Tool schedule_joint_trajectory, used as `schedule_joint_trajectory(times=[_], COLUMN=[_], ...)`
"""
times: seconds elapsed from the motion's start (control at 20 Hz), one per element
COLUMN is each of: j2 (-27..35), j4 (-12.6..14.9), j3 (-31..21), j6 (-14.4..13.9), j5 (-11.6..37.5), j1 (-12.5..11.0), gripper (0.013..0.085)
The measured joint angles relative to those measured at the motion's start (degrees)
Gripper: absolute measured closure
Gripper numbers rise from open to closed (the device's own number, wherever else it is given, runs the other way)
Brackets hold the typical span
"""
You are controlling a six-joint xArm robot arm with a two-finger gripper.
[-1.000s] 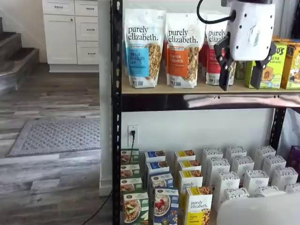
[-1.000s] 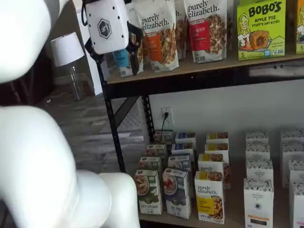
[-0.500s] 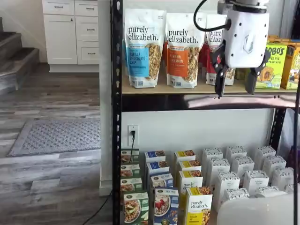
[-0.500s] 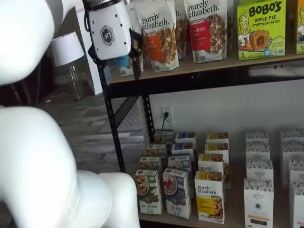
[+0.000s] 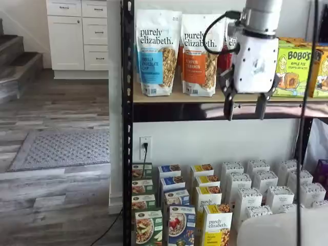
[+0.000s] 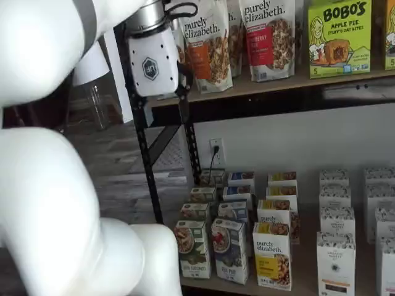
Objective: Pick up the blue and white box that is on the bottom shelf, the second box from the left
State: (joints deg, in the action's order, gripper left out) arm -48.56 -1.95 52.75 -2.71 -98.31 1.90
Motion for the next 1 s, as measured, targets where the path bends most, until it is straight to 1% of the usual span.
schedule_joint_trajectory(times=[0.4,0.55,0.65,0.75,1.0], j2=[0.9,1.7,2.3,2.9,5.1], j4=[-1.2,-1.8,-1.6,-2.2,-2.9], j3=[-8.5,-12.0,-13.8,-15.8,-19.0], j6=[0.8,1.4,1.5,2.0,2.5], j5=[9.4,13.7,16.1,18.9,23.8], j1=[-0.6,-1.0,-0.9,-1.1,-1.1], gripper=[0.013,0.013,0.013,0.013,0.013])
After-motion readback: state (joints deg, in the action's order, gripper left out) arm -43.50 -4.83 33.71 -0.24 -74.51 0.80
